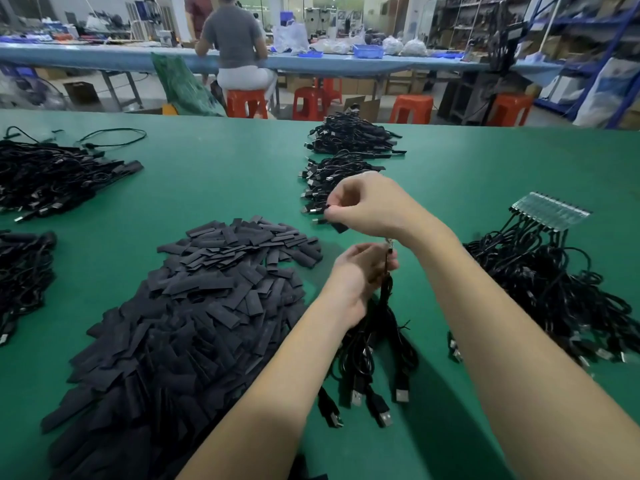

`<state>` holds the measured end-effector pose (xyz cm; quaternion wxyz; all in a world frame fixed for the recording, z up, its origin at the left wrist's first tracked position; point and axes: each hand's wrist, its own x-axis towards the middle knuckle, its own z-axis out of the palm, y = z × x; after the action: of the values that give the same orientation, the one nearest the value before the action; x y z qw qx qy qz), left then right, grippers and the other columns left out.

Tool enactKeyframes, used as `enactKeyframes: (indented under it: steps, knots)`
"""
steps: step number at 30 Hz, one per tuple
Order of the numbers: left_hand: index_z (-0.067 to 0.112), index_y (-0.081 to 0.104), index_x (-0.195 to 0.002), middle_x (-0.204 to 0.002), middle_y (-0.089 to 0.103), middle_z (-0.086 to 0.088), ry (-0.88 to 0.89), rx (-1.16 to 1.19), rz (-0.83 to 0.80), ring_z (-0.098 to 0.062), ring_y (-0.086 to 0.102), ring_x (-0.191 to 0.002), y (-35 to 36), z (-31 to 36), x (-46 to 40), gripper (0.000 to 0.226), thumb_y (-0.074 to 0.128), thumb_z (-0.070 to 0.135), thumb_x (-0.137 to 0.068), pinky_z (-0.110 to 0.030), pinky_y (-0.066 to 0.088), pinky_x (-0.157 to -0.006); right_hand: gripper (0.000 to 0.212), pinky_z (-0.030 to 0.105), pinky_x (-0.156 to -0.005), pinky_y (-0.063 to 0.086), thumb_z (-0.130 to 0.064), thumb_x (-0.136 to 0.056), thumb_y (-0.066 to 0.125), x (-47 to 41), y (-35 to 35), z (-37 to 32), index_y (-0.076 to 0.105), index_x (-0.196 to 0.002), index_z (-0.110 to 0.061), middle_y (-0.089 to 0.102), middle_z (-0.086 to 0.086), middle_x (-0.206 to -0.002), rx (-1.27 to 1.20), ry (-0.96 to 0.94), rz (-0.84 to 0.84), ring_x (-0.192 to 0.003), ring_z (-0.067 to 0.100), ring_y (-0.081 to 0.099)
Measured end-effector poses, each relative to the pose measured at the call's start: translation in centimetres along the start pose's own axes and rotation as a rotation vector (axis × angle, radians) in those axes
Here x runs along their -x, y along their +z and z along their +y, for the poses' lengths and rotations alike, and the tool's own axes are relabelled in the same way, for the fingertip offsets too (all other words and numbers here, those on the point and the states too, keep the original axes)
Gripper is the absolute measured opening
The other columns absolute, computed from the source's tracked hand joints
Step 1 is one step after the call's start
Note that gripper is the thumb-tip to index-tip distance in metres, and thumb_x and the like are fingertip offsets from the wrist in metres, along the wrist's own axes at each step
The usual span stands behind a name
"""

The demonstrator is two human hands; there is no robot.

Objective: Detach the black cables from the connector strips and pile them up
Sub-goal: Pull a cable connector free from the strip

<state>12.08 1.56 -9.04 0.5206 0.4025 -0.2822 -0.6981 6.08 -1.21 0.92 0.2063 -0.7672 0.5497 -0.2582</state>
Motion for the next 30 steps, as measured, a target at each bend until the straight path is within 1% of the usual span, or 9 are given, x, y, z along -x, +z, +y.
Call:
enactKeyframes:
  steps: [2, 4, 6, 8, 11, 15, 18, 23, 30]
  knots:
    - [0.012, 0.058, -0.096, -0.069, 0.070, 0.002, -0.016, 0.019, -0.019, -0.006, 0.063, -0.054, 0.0, 0.2, 0.0, 0.004, 0.056, 0.010, -0.099, -0.024, 0.043, -0.062, 0.013, 0.012, -0.054, 0.038, -0.024, -0.082, 0.071, 2.0, -1.5, 2.2, 0.064, -0.072, -0.022, 0.062, -0.013, -0.063, -0.231, 0.053, 0.228, -0.054, 0.000, 0.050]
    - [0.014, 0.059, -0.097, -0.071, 0.070, 0.005, -0.020, -0.005, -0.044, -0.005, 0.063, -0.055, -0.1, 0.2, -0.1, 0.005, 0.055, 0.015, -0.100, -0.025, 0.042, -0.064, 0.017, 0.014, -0.053, 0.039, -0.020, -0.085, 0.072, 4.2, -1.8, 4.6, 0.062, -0.071, -0.020, 0.059, -0.011, -0.060, -0.487, 0.161, 0.353, -0.054, 0.004, 0.048]
    - [0.014, 0.060, -0.100, -0.071, 0.069, 0.007, -0.037, -0.050, -0.088, -0.005, 0.062, -0.058, -0.3, 0.4, 0.0, 0.008, 0.055, 0.020, -0.100, -0.024, 0.042, -0.063, 0.019, 0.016, -0.051, 0.041, -0.013, -0.087, 0.073, 6.0, -1.6, 6.3, 0.061, -0.074, -0.019, 0.066, -0.008, -0.064, -0.777, 0.254, 0.384, -0.059, 0.007, 0.052]
    - [0.013, 0.060, -0.098, -0.071, 0.070, 0.008, -0.032, -0.047, -0.105, -0.005, 0.063, -0.060, -0.4, 0.4, 0.1, 0.008, 0.056, 0.021, -0.100, -0.023, 0.044, -0.066, 0.014, 0.016, -0.051, 0.044, -0.011, -0.091, 0.072, 7.2, -1.1, 7.6, 0.063, -0.082, -0.016, 0.074, -0.003, -0.078, -1.026, 0.311, 0.389, -0.061, 0.009, 0.057]
    - [0.017, 0.062, -0.093, -0.072, 0.070, 0.008, -0.020, -0.071, -0.128, -0.005, 0.063, -0.060, -0.4, 0.6, 0.3, 0.009, 0.057, 0.021, -0.100, -0.024, 0.043, -0.070, 0.015, 0.015, -0.053, 0.047, -0.012, -0.086, 0.076, 7.8, -0.4, 8.4, 0.063, -0.093, -0.013, 0.075, 0.002, -0.087, -1.253, 0.331, 0.415, -0.064, 0.010, 0.061]
    - [0.018, 0.066, -0.087, -0.075, 0.071, 0.007, -0.013, -0.117, -0.165, -0.009, 0.060, -0.066, -0.7, 0.5, 0.1, 0.013, 0.060, 0.023, -0.098, -0.029, 0.040, -0.073, 0.046, 0.017, -0.058, 0.053, -0.027, -0.067, 0.085, 8.1, 0.1, 8.3, 0.064, -0.106, -0.017, 0.077, 0.002, -0.104, -1.346, 0.267, 0.439, -0.074, 0.011, 0.069]
    - [0.016, 0.069, -0.091, -0.080, 0.072, 0.006, -0.009, -0.145, -0.185, -0.010, 0.057, -0.072, -0.8, 0.4, 0.1, 0.012, 0.063, 0.024, -0.096, -0.032, 0.038, -0.080, 0.043, 0.017, -0.062, 0.055, -0.029, -0.077, 0.079, 8.2, 0.4, 8.2, 0.067, -0.116, -0.018, 0.077, 0.000, -0.111, -1.363, 0.233, 0.464, -0.083, 0.012, 0.073]
    - [0.017, 0.071, -0.093, -0.081, 0.073, 0.007, -0.011, -0.160, -0.209, -0.007, 0.059, -0.069, -0.9, 0.4, 0.3, 0.012, 0.064, 0.026, -0.095, -0.034, 0.033, -0.084, 0.031, 0.020, -0.066, 0.057, -0.021, -0.085, 0.073, 8.1, 0.6, 8.0, 0.067, -0.115, -0.016, 0.077, 0.009, -0.101, -1.407, 0.185, 0.452, -0.079, 0.016, 0.073]
    - [0.015, 0.075, -0.078, -0.078, 0.070, -0.001, -0.014, -0.070, -0.226, -0.010, 0.060, -0.064, -0.9, 0.9, 0.7, 0.018, 0.065, 0.018, -0.093, -0.026, 0.044, -0.071, 0.035, 0.019, -0.073, 0.057, -0.012, -0.077, 0.076, 8.0, 0.3, 8.3, 0.069, -0.111, -0.010, 0.077, 0.010, -0.097, -1.433, 0.156, 0.443, -0.083, 0.016, 0.074]
